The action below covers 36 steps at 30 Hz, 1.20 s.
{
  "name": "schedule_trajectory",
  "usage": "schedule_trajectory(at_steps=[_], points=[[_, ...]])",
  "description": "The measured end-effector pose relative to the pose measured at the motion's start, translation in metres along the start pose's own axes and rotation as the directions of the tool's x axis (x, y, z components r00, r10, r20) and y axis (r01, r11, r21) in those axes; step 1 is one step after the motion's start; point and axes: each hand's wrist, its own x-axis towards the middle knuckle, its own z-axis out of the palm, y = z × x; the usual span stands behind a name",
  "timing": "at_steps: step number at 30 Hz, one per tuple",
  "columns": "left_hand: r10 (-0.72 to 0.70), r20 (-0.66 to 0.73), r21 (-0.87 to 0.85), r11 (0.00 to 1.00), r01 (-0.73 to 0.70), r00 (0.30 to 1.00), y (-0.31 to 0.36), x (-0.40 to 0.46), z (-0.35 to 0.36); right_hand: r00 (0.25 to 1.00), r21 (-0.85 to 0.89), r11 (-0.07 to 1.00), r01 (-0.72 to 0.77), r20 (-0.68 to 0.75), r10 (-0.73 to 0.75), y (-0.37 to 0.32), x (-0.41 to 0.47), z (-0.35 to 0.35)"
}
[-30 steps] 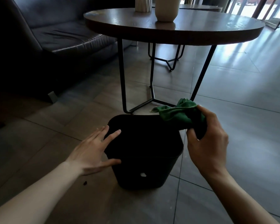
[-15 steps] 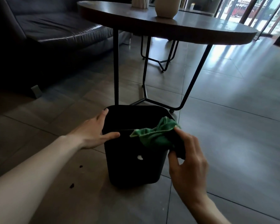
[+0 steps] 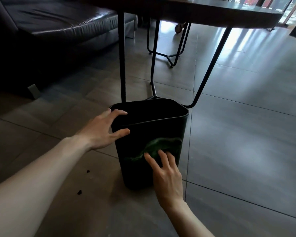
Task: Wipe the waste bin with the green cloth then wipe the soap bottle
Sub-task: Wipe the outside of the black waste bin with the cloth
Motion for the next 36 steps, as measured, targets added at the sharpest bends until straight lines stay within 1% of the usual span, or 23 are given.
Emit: schedule_trajectory(at_steps=[2, 4, 6, 9, 10, 11, 13, 14, 16, 18, 19, 21, 22, 25, 26, 27, 29, 31, 34, 36], points=[[-0.012, 0.015, -0.002, 1.0, 0.012, 1.0, 0.003, -0.001, 0.002, 0.993, -0.012, 0.999, -0.038, 0.112, 0.039, 0.001, -0.015, 0.011], [-0.019, 0.013, -0.011, 1.0, 0.019, 1.0, 0.005, -0.002, 0.003, 0.97, -0.013, 0.994, -0.113, 0.214, 0.113, 0.0, -0.028, 0.017], [-0.006, -0.003, -0.041, 0.999, 0.006, 1.0, 0.005, -0.003, 0.004, 0.952, 0.044, 0.975, -0.216, 0.23, 0.2, 0.003, -0.038, 0.017], [0.007, -0.017, -0.072, 0.997, -0.008, 1.0, 0.003, -0.003, 0.005, 0.965, 0.156, 0.954, -0.256, 0.108, 0.241, 0.011, -0.035, 0.002], [0.005, -0.023, -0.075, 0.997, -0.007, 1.0, 0.001, -0.002, 0.005, 0.966, 0.22, 0.941, -0.258, 0.035, 0.256, 0.013, -0.028, -0.006], [0.004, -0.026, -0.076, 0.997, -0.006, 1.0, 0.001, -0.002, 0.005, 0.961, 0.275, 0.932, -0.238, -0.071, 0.266, 0.013, -0.018, -0.016], [0.007, -0.038, -0.087, 0.996, -0.01, 0.999, -0.001, -0.001, 0.005, 0.919, 0.329, 0.93, -0.163, -0.293, 0.265, 0.011, 0.01, -0.036], [0.013, -0.051, -0.097, 0.995, -0.018, 0.999, -0.002, 0.0, 0.005, 0.892, 0.343, 0.929, -0.134, -0.366, 0.264, 0.008, 0.026, -0.044], [0.034, -0.08, -0.12, 0.992, -0.043, 0.996, -0.002, -0.001, 0.007, 0.872, 0.353, 0.932, -0.083, -0.428, 0.239, 0.001, 0.049, -0.052], [0.052, -0.108, -0.13, 0.989, -0.066, 0.993, -0.001, -0.003, 0.007, 0.904, 0.324, 0.945, -0.05, -0.387, 0.181, -0.008, 0.054, -0.047], [0.055, -0.123, -0.129, 0.989, -0.071, 0.991, 0.0, -0.004, 0.007, 0.931, 0.295, 0.954, -0.051, -0.331, 0.152, -0.012, 0.049, -0.04], [0.056, -0.142, -0.123, 0.99, -0.074, 0.988, 0.002, -0.006, 0.007, 0.977, 0.246, 0.965, -0.089, -0.166, 0.132, -0.015, 0.031, -0.021], [0.057, -0.145, -0.116, 0.99, -0.074, 0.988, 0.002, -0.006, 0.006, 0.986, 0.236, 0.963, -0.129, -0.076, 0.151, -0.015, 0.021, -0.012], [0.032, -0.122, -0.106, 0.993, -0.045, 0.992, 0.003, -0.006, 0.006, 0.962, 0.209, 0.944, -0.255, 0.152, 0.226, -0.007, -0.006, 0.011], [0.024, -0.113, -0.109, 0.993, -0.036, 0.993, 0.004, -0.006, 0.006, 0.95, 0.212, 0.935, -0.283, 0.197, 0.243, -0.004, -0.012, 0.015], [0.015, -0.108, -0.115, 0.993, -0.028, 0.994, 0.005, -0.006, 0.005, 0.941, 0.226, 0.923, -0.311, 0.211, 0.265, -0.001, -0.017, 0.015], [0.003, -0.101, -0.131, 0.991, -0.016, 0.995, 0.007, -0.008, 0.004, 0.929, 0.272, 0.891, -0.363, 0.175, 0.325, 0.004, -0.02, 0.007], [0.015, -0.101, -0.14, 0.99, -0.029, 0.995, 0.008, -0.01, 0.001, 0.931, 0.339, 0.87, -0.358, 0.061, 0.36, 0.012, -0.014, -0.006], [0.049, -0.094, -0.17, 0.983, -0.064, 0.994, 0.01, -0.012, -0.011, 0.925, 0.398, 0.886, -0.237, -0.185, 0.33, 0.023, 0.006, -0.03], [0.05, -0.077, -0.19, 0.98, -0.064, 0.996, 0.011, -0.01, -0.022, 0.909, 0.407, 0.904, -0.129, -0.315, 0.272, 0.027, 0.021, -0.044]])
